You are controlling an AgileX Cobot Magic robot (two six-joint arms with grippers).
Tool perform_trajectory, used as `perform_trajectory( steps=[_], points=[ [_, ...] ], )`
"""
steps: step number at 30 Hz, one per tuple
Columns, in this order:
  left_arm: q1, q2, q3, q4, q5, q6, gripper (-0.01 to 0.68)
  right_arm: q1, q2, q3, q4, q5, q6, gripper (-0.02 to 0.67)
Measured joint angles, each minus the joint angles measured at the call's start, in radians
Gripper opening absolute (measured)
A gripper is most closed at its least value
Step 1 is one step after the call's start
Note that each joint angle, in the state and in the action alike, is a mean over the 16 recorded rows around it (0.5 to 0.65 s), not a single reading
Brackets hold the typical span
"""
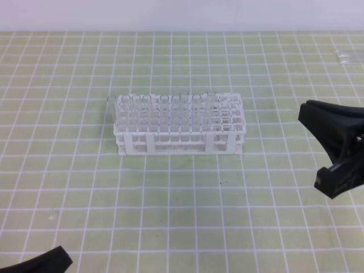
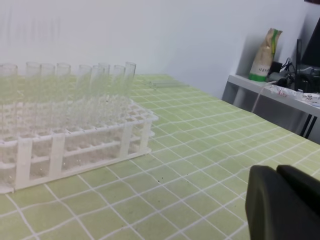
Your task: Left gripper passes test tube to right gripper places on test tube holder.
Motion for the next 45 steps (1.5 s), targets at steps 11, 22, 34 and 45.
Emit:
perform_trajectory(
  steps=[11,22,34,45],
  points=[
    [0.000,0.000,-0.001,-0.002,0.004,0.000,0.000,-0.008,-0.040,0.013,-0.021,0.081,-0.012,-0.001],
    [0.000,0.002,0.006,0.010,0.009,0.000,0.000,-0.161,-0.271,0.135,-0.004,0.181,-0.031,-0.002],
    [0.000,0.001,0.001,0.002,0.008,0.000,0.000,-0.467,-0.650,0.471,0.076,0.169,-0.031,-0.002],
    [0.000,0.002,0.004,0.006,0.009,0.000,0.000,-0.579,-0.844,0.617,0.087,0.219,-0.035,-0.002]
  ],
)
